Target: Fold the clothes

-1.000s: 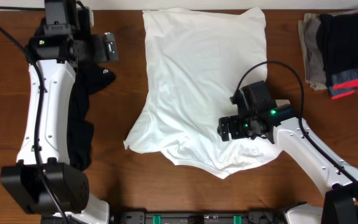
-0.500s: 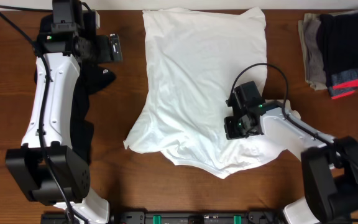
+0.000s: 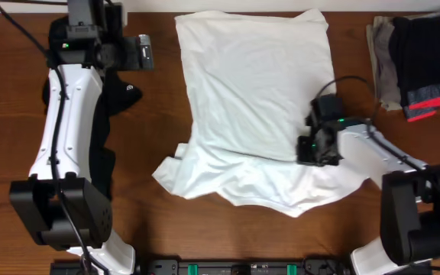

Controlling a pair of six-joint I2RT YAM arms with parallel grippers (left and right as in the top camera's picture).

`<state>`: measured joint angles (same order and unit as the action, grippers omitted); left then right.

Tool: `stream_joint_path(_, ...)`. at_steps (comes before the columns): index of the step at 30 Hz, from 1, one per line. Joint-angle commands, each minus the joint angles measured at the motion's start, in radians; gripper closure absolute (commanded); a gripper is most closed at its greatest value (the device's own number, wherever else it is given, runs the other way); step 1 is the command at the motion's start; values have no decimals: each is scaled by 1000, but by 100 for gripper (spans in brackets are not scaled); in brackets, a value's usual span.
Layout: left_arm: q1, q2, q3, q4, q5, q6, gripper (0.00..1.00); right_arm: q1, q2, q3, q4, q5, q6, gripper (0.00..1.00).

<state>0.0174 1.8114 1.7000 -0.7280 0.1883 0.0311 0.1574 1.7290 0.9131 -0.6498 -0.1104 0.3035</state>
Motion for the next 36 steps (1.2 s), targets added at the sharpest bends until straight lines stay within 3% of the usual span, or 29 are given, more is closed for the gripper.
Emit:
stream_joint_path(1,-29,50,3,16,10,52,2,-100,52,-31,6,152,-29,99)
stream_joint_path(4,-48,84,3,46,11,56,2,-166,51,-29,33,142,-50,99)
stream_joint_path(6,-61,111,3,78,11,56,2,-197,47,-8,26,87,-90,92)
stream_joint_path(13,-87,231,3,298,11,82,2,-179,-48,191,-166,12,-198,39)
stream_joint_path(15,-87,270,3,370,14,81,2,-150,-96,261,-225,13,-201,30)
stream_joint_path(22,-87,412,4,543,156,79,1,-64,-230,381,-301,17,-195,21)
stream_joint_path(32,-96,526,4,636,168,81,0,-5,-285,383,-312,16,-162,23)
stream_joint_path(36,-116,558,4,665,167,81,5,13,-285,383,-311,16,-161,25)
